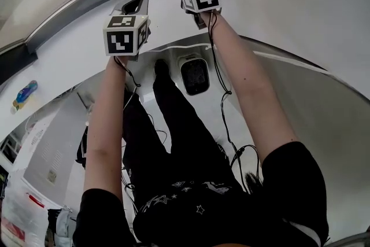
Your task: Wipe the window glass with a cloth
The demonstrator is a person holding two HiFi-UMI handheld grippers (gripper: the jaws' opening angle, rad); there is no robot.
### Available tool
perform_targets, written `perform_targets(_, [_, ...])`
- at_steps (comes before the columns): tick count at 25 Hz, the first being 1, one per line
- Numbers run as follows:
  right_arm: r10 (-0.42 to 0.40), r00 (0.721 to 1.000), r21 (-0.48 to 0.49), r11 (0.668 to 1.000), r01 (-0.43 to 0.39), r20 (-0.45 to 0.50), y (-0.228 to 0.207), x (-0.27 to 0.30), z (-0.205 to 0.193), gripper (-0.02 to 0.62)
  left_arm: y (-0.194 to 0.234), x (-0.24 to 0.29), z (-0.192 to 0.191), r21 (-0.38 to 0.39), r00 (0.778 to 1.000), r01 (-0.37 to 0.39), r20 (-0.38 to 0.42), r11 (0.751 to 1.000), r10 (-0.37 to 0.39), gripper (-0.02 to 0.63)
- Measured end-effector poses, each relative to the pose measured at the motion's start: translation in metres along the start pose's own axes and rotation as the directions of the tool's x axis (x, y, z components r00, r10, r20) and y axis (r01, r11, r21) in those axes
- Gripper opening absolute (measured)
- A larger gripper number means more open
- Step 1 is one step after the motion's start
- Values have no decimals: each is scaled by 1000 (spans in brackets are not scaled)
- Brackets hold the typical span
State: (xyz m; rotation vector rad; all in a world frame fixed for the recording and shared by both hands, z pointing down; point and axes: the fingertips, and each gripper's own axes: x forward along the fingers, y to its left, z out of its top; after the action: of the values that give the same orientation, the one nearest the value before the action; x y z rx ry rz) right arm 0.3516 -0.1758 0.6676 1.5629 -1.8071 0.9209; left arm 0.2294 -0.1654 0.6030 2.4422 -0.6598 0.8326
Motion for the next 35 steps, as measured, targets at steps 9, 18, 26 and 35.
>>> perform_targets(9, [117,992,60,991,-120,46,61,-39,2,72,-4,-69,-4,-51,999,-47,22,998,48,8])
perform_targets(18, [202,972,-18,979,-201,119,161,-121,15,73,-11,-192,-31,-107,992,-99,64,989,106,8])
perform_targets(26, [278,930,-88,961,-264,242,279,-232,37,74,-22,-340,-28,-46,972,-143,181,989,149,8])
perform_targets(35, [324,885,-146,946,-291,333,394,-355,24,75,-52,-499,-38,-23,909,-149,391,989,146,8])
